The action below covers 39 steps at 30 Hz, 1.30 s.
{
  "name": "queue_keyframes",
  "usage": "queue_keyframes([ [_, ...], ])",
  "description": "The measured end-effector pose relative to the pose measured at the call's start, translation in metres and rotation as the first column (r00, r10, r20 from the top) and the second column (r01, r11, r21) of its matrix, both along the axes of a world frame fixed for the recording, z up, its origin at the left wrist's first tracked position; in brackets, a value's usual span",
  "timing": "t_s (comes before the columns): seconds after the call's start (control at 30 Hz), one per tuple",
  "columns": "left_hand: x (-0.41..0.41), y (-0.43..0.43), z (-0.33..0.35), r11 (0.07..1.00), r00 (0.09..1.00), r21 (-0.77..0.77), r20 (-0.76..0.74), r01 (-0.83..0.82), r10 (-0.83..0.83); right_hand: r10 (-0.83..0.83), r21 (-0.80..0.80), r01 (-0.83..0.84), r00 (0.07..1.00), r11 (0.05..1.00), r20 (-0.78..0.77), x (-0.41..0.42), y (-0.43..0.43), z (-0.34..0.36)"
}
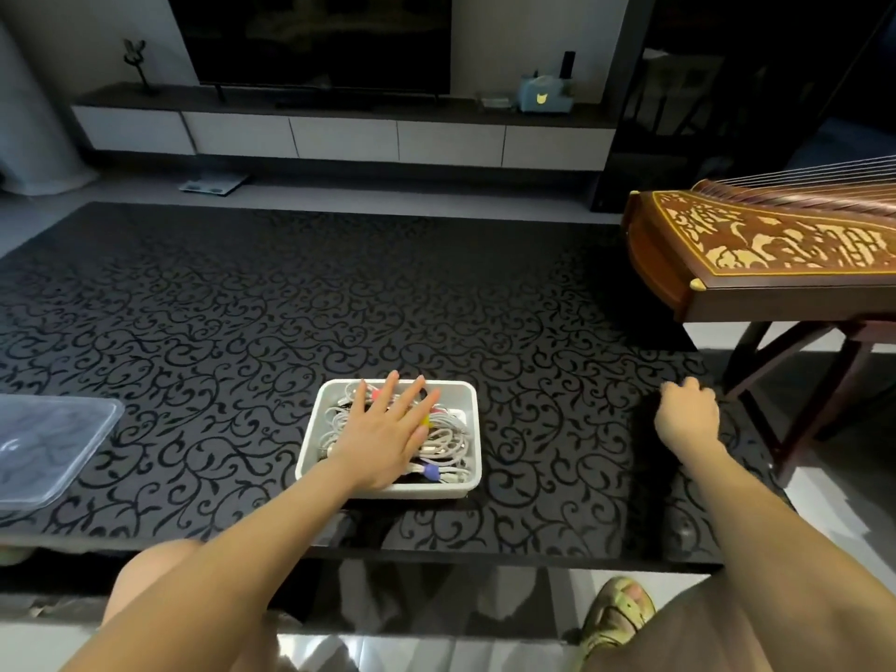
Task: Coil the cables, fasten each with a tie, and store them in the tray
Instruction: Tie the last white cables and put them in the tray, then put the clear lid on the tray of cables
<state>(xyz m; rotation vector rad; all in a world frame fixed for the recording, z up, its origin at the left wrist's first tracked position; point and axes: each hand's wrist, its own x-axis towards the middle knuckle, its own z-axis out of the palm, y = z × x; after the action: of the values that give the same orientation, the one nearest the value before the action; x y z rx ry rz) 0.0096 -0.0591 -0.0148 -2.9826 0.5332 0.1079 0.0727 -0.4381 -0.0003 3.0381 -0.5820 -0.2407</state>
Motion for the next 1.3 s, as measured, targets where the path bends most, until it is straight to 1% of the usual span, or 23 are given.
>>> queue_keyframes([
  [0.07, -0.001, 0.0, 0.006, 0.994, 0.999, -0.106, -0.049, -0.028, 0.023, 0.039, 0.124, -0.056, 0.99, 0.991, 0.136, -0.004, 0.03, 0.006],
  [0.1, 0.0, -0.001, 0.011, 0.972, 0.995, -0.227, -0.096, -0.053, 0.032, 0.06, 0.247, -0.117, 0.972, 0.962, 0.226, -0.009, 0.05, 0.01],
  [0.13, 0.0, 0.002, 0.016, 0.918, 0.989, -0.385, -0.14, -0.097, 0.045, 0.095, 0.378, -0.217, 0.944, 0.9, 0.315, -0.017, 0.077, 0.015],
  [0.2, -0.004, 0.008, 0.027, 0.683, 0.98, -0.705, -0.175, -0.192, 0.096, 0.183, 0.535, -0.461, 0.852, 0.708, 0.491, -0.038, 0.131, 0.028],
  [0.23, -0.006, 0.016, 0.033, 0.57, 0.974, -0.79, -0.16, -0.223, 0.159, 0.247, 0.527, -0.563, 0.797, 0.636, 0.551, -0.048, 0.155, 0.034],
  [0.27, -0.01, 0.028, 0.037, 0.522, 0.96, -0.818, -0.124, -0.242, 0.251, 0.329, 0.471, -0.64, 0.742, 0.607, 0.584, -0.054, 0.178, 0.036],
  [0.3, -0.012, 0.043, 0.039, 0.544, 0.935, -0.8, -0.059, -0.254, 0.35, 0.399, 0.392, -0.686, 0.697, 0.613, 0.596, -0.056, 0.194, 0.037],
  [0.33, -0.016, 0.062, 0.04, 0.606, 0.897, -0.743, 0.019, -0.282, 0.441, 0.461, 0.307, -0.7, 0.676, 0.644, 0.575, -0.055, 0.209, 0.038],
  [0.4, -0.025, 0.102, 0.038, 0.726, 0.816, -0.554, 0.137, -0.407, 0.562, 0.582, 0.119, -0.677, 0.698, 0.726, 0.417, -0.05, 0.227, 0.04],
  [0.43, -0.03, 0.121, 0.035, 0.743, 0.772, -0.431, 0.147, -0.512, 0.618, 0.616, 0.024, -0.659, 0.715, 0.752, 0.332, -0.048, 0.23, 0.041],
  [0.5, -0.045, 0.164, 0.028, 0.663, 0.655, -0.216, 0.114, -0.717, 0.747, 0.62, -0.082, -0.621, 0.744, 0.779, 0.249, -0.047, 0.243, 0.043],
  [0.57, -0.057, 0.201, 0.02, 0.55, 0.547, -0.053, 0.063, -0.834, 0.835, 0.622, -0.146, -0.608, 0.73, 0.78, 0.284, -0.049, 0.252, 0.044],
  [0.63, -0.067, 0.236, 0.012, 0.447, 0.447, 0.045, 0.0, -0.894, 0.894, 0.661, -0.172, -0.644, 0.68, 0.745, 0.319, -0.053, 0.267, 0.048],
  [0.7, -0.074, 0.26, 0.006, 0.398, 0.391, 0.05, -0.107, -0.916, 0.914, 0.722, -0.188, -0.706, 0.613, 0.683, 0.322, -0.06, 0.283, 0.053],
  [0.73, -0.077, 0.265, 0.003, 0.419, 0.411, 0.018, -0.152, -0.908, 0.899, 0.749, -0.186, -0.736, 0.582, 0.651, 0.316, -0.065, 0.29, 0.055],
  [0.77, -0.081, 0.267, 0.001, 0.481, 0.479, -0.03, -0.164, -0.876, 0.862, 0.774, -0.179, -0.765, 0.554, 0.619, 0.306, -0.071, 0.297, 0.057],
  [0.83, -0.09, 0.256, -0.003, 0.682, 0.69, -0.102, -0.108, -0.724, 0.716, 0.805, -0.152, -0.806, 0.517, 0.573, 0.29, -0.082, 0.308, 0.058],
  [0.87, -0.094, 0.248, -0.003, 0.762, 0.773, -0.131, -0.079, -0.634, 0.629, 0.814, -0.136, -0.82, 0.505, 0.556, 0.287, -0.088, 0.314, 0.059],
  [0.93, -0.098, 0.229, -0.002, 0.858, 0.869, -0.143, -0.023, -0.493, 0.495, 0.842, -0.113, -0.853, 0.467, 0.509, 0.269, -0.098, 0.325, 0.06],
  [1.03, -0.097, 0.21, 0.001, 0.907, 0.911, -0.106, 0.02, -0.408, 0.412, 0.869, -0.093, -0.882, 0.429, 0.462, 0.247, -0.112, 0.336, 0.061],
  [1.13, -0.098, 0.203, 0.005, 0.954, 0.953, -0.012, -0.058, -0.3, 0.298, 0.873, -0.071, -0.899, 0.398, 0.433, 0.283, -0.123, 0.337, 0.062],
  [1.2, -0.102, 0.204, 0.007, 0.976, 0.971, 0.078, -0.111, -0.202, 0.21, 0.87, -0.047, -0.904, 0.394, 0.425, 0.297, -0.128, 0.333, 0.063],
  [1.3, -0.112, 0.211, 0.01, 0.966, 0.986, 0.247, -0.127, -0.077, 0.111, 0.858, -0.004, -0.902, 0.408, 0.431, 0.312, -0.135, 0.327, 0.063],
])
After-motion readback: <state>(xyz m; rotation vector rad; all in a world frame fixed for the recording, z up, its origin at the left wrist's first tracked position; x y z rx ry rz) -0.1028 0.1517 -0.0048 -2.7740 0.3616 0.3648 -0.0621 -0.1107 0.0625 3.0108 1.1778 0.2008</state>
